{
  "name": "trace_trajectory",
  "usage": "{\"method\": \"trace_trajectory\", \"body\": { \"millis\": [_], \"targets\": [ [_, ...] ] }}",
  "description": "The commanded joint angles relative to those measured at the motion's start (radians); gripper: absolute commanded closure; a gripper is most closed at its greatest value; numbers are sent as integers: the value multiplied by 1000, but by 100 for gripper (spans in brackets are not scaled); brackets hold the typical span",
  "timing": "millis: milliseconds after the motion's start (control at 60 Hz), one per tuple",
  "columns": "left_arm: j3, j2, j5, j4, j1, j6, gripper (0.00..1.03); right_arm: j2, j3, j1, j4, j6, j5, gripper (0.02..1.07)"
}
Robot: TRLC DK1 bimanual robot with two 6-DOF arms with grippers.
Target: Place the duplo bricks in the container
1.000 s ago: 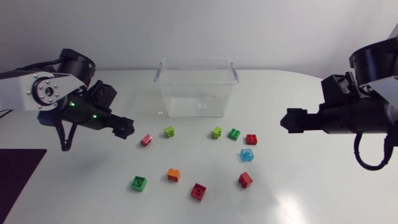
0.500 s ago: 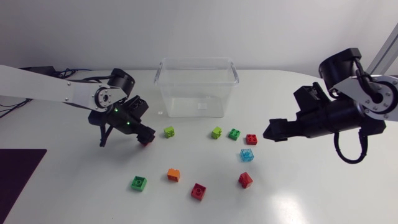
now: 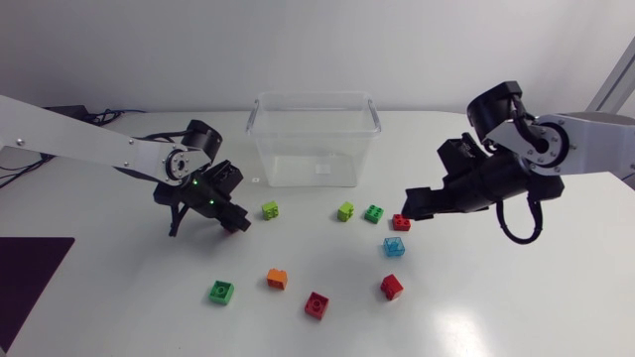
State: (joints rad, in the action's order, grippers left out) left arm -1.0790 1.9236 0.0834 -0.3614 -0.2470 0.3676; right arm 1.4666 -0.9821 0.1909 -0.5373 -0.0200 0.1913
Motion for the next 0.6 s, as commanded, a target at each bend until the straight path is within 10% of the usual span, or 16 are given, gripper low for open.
{"method": "trace_trajectory", "body": {
  "millis": [0, 583],
  "targets": [
    [11, -12, 13, 16, -3, 17, 67, 32, -13, 13, 10, -11, -4, 7],
    [-107, -275, 10, -179, -23, 5, 71, 31, -3, 7, 13, -15, -15, 7]
  ]
}}
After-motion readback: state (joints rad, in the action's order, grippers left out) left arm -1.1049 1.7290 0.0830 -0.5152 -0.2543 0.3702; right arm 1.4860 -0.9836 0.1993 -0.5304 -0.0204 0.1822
